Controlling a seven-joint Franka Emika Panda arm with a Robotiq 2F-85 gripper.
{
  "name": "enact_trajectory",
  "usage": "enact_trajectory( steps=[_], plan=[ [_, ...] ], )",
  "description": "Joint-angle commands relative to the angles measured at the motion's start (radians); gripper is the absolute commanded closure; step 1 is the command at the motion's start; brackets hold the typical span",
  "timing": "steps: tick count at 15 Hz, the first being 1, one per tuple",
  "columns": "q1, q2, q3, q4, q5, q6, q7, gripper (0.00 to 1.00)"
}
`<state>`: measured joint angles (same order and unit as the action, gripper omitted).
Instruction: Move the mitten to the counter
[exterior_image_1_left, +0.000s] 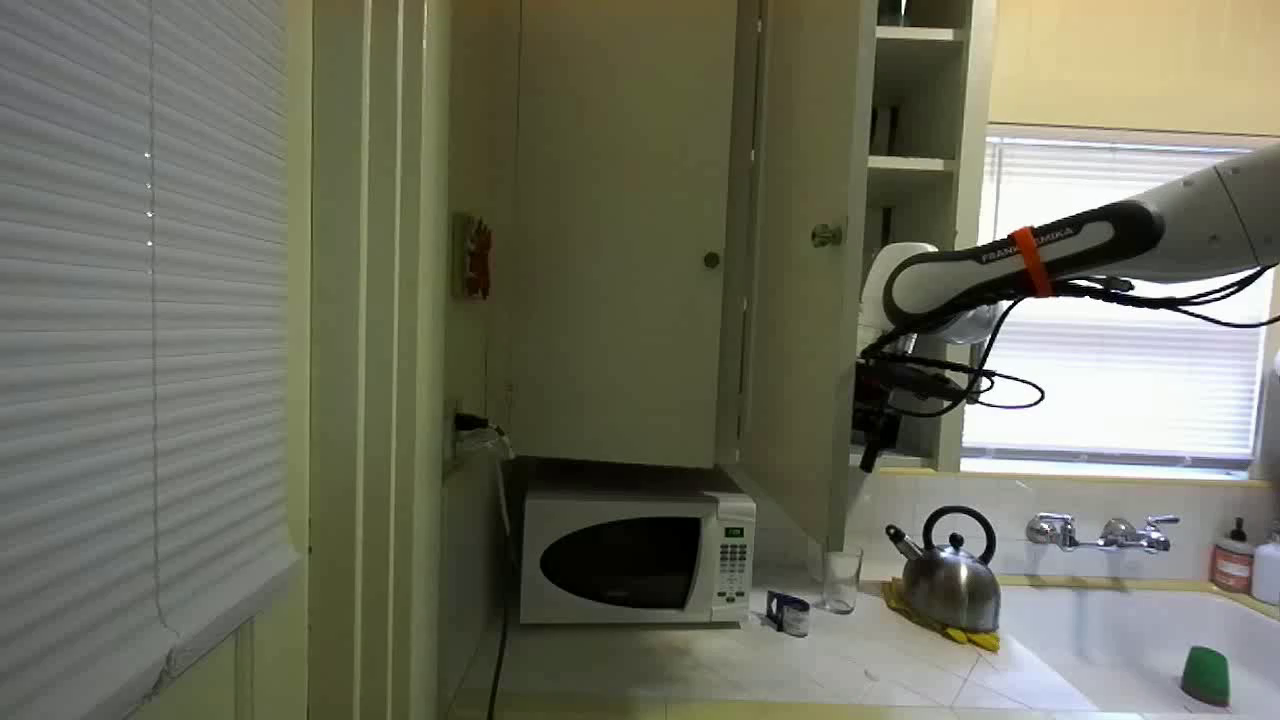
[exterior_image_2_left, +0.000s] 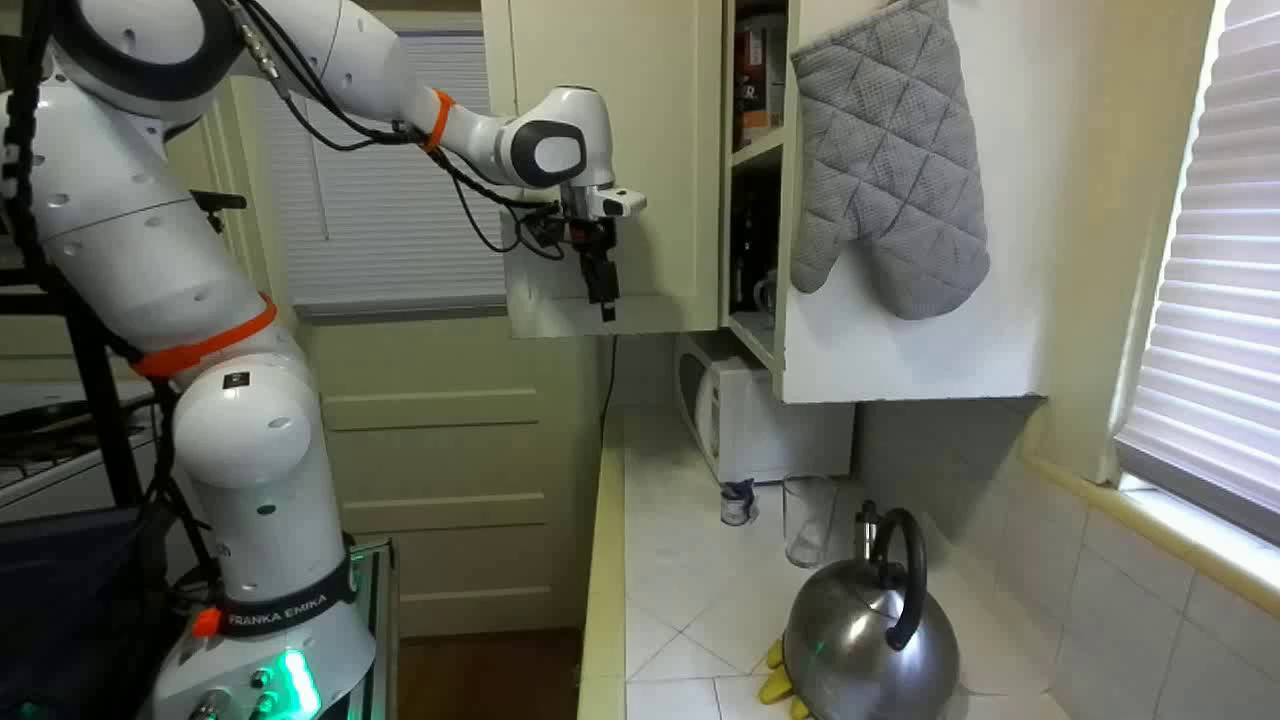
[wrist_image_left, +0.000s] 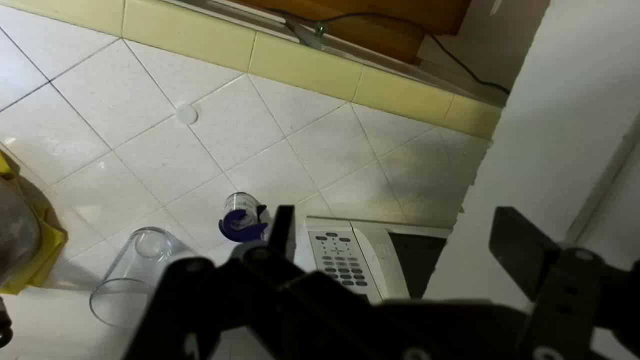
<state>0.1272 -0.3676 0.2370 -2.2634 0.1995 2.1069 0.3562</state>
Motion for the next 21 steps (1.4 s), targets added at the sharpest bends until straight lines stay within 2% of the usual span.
enact_trajectory(
  steps=[1,15,19,21],
  plan=[
    [0.007,0.001,-0.006,0.002,-0.003,-0.003,0.003,0.0],
    [0.002,-0.001,-0.002,0.008,-0.016,-0.016,0.016,0.0],
    [0.027,-0.08,-0.002,-0.015,0.002,-0.054,-0.007,0.0],
    [0.04,-0.161,-0.006,-0.063,0.029,-0.057,0.002,0.0]
  ],
)
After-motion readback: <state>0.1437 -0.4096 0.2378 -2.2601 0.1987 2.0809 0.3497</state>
